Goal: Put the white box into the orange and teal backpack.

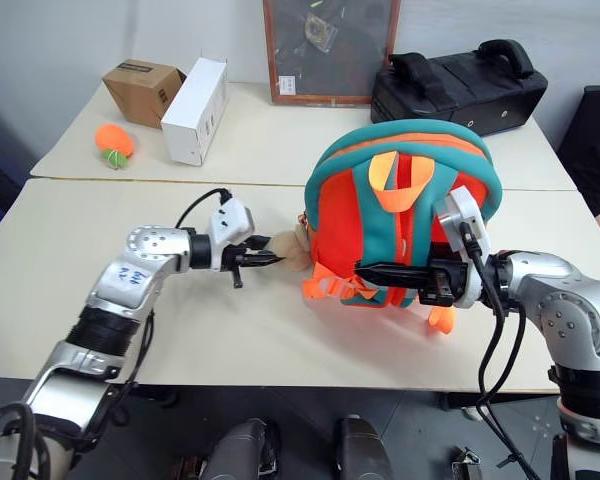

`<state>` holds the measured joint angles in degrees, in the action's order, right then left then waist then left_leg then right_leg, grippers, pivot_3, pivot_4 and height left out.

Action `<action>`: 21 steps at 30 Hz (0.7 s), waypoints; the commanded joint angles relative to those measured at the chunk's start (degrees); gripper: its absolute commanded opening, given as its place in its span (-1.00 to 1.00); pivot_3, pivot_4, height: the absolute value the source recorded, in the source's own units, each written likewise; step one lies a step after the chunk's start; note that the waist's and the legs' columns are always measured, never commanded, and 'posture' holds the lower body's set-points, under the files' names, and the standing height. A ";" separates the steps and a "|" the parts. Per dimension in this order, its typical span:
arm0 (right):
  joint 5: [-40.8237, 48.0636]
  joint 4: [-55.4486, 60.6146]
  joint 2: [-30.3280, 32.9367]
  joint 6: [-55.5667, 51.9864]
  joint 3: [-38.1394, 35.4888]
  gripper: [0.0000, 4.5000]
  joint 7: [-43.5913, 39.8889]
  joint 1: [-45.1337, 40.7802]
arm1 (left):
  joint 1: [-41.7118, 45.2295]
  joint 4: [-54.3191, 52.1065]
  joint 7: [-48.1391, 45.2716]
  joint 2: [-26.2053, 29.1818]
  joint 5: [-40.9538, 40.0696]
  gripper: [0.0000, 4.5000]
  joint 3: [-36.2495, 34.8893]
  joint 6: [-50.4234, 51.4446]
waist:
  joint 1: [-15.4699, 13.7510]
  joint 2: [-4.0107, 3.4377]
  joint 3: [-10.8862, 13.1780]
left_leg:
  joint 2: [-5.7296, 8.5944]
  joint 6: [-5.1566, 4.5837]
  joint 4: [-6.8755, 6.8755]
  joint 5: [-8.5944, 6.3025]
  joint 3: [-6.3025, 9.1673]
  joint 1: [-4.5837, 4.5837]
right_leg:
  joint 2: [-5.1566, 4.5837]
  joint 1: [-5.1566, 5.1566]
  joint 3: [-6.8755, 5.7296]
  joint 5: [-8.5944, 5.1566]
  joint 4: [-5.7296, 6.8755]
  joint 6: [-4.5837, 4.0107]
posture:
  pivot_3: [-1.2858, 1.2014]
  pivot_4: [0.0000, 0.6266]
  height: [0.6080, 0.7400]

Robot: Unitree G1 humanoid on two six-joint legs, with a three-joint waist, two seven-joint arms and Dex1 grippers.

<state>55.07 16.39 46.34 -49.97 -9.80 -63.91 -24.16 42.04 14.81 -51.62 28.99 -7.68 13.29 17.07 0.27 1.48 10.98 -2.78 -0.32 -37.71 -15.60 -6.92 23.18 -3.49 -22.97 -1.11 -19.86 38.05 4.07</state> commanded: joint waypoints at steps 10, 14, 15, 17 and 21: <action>-8.48 -0.58 2.51 6.60 -7.06 0.04 6.49 8.37 | -7.84 -14.93 -5.40 6.41 -11.41 0.31 -11.33 13.51 | 0.15 0.00 0.00 | -0.02 0.05 0.04 -0.01 0.01 0.00 | -0.01 0.00 -0.01 0.00 0.01 0.00 | 0.03 -0.52 1.00; -7.56 -4.02 9.06 7.05 -15.78 0.66 -1.13 14.83 | -16.42 -23.13 -7.39 12.42 -16.77 0.87 -18.14 17.60 | 0.04 0.00 0.00 | -0.01 0.03 0.05 -0.01 0.03 -0.02 | -0.04 0.04 0.00 0.00 -0.05 0.00 | 0.03 -0.52 1.00; -6.56 -6.35 11.53 6.31 -18.88 0.80 -4.83 16.24 | -18.43 -24.32 -8.73 14.25 -18.31 0.99 -20.37 18.07 | 0.05 0.00 0.00 | -0.02 0.03 0.06 -0.01 0.05 -0.08 | -0.03 0.14 -0.02 0.00 -0.09 0.00 | 0.03 -0.52 1.00; -5.85 -12.59 16.11 5.33 -23.83 0.98 -10.16 17.35 | -20.99 -25.63 -10.40 17.45 -22.02 1.00 -25.02 20.62 | 0.07 0.00 0.00 | -0.02 -0.10 0.11 -0.09 0.06 -0.15 | -0.05 0.23 -0.04 0.00 -0.17 -0.01 | 0.03 -0.52 1.00; -8.39 -26.37 22.66 7.59 -27.61 0.98 -14.57 14.02 | -23.28 -26.60 -13.05 24.64 -28.76 1.00 -34.43 26.56 | 0.29 0.00 0.00 | 0.00 -0.20 0.33 -0.16 0.06 -0.49 | -0.09 0.48 -0.04 -0.02 -0.27 -0.04 | 0.03 -0.52 1.00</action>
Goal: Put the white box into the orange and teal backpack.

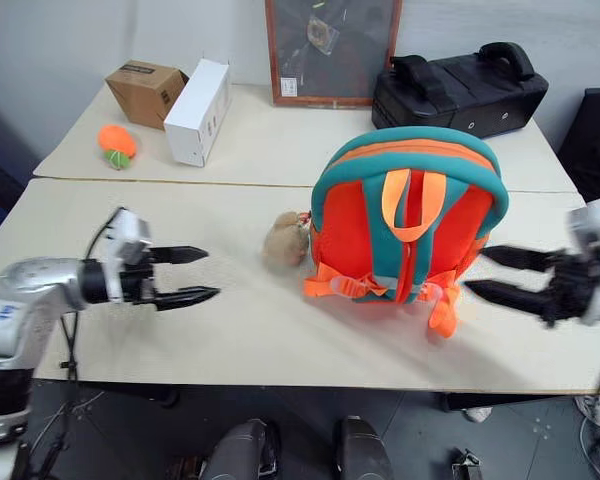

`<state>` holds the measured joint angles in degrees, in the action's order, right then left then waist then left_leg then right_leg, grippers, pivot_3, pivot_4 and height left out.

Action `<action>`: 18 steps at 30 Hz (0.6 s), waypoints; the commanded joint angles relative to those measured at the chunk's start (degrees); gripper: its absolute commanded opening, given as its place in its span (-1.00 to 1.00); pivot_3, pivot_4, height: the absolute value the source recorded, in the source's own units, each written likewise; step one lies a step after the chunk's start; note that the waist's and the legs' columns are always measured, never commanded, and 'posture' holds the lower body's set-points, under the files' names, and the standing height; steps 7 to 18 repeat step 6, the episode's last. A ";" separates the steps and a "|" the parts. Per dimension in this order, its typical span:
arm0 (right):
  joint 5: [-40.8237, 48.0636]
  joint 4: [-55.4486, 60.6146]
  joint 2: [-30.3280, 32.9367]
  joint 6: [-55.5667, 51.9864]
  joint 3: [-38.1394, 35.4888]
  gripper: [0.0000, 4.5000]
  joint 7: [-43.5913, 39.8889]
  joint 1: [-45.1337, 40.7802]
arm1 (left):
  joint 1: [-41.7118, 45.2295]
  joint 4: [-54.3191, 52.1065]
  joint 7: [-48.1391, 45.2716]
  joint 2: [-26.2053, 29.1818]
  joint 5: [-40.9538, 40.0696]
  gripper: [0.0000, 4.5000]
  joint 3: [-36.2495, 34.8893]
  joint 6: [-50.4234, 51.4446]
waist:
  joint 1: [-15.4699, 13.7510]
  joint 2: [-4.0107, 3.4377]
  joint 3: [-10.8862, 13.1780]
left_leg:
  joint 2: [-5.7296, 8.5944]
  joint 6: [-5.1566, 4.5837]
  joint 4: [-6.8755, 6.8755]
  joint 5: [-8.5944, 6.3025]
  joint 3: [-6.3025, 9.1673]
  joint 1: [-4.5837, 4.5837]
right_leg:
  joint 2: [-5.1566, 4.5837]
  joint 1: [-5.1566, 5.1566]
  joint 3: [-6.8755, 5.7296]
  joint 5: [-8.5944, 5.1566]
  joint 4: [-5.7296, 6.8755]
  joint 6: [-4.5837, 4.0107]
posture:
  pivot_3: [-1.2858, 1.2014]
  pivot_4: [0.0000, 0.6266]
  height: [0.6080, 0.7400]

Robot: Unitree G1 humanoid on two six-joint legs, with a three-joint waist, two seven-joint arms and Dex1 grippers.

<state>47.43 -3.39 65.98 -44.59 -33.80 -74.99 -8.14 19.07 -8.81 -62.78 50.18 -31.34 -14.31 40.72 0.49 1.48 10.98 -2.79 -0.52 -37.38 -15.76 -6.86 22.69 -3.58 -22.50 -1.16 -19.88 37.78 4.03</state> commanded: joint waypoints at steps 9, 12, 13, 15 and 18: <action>-3.76 -15.32 4.21 4.59 -0.56 0.98 -4.82 -8.14 | 0.10 -4.54 1.83 6.05 -10.18 1.00 -13.01 7.42 | 0.86 -0.04 -0.01 | -0.01 0.21 0.37 -0.01 -0.03 -0.35 | -0.01 0.12 0.01 -0.11 0.02 -0.20 | 0.03 -0.52 1.00; -3.76 -15.32 4.21 4.59 -0.56 0.98 -4.82 -8.14 | 0.10 -4.54 1.83 6.05 -10.18 1.00 -13.01 7.42 | 0.86 -0.04 -0.01 | -0.01 0.21 0.37 -0.01 -0.03 -0.35 | -0.01 0.12 0.01 -0.11 0.02 -0.20 | 0.03 -0.52 1.00; -3.76 -15.32 4.21 4.59 -0.56 0.98 -4.82 -8.14 | 0.10 -4.54 1.83 6.05 -10.18 1.00 -13.01 7.42 | 0.86 -0.04 -0.01 | -0.01 0.21 0.37 -0.01 -0.03 -0.35 | -0.01 0.12 0.01 -0.11 0.02 -0.20 | 0.03 -0.52 1.00; -3.76 -15.32 4.21 4.59 -0.56 0.98 -4.82 -8.14 | 0.10 -4.54 1.83 6.05 -10.18 1.00 -13.01 7.42 | 0.86 -0.04 -0.01 | -0.01 0.21 0.37 -0.01 -0.03 -0.35 | -0.01 0.12 0.01 -0.11 0.02 -0.20 | 0.03 -0.52 1.00; -3.76 -15.32 4.21 4.59 -0.56 0.98 -4.82 -8.14 | 0.10 -4.54 1.83 6.05 -10.18 1.00 -13.01 7.42 | 0.86 -0.04 -0.01 | -0.01 0.21 0.37 -0.01 -0.03 -0.35 | -0.01 0.12 0.01 -0.11 0.02 -0.20 | 0.03 -0.52 1.00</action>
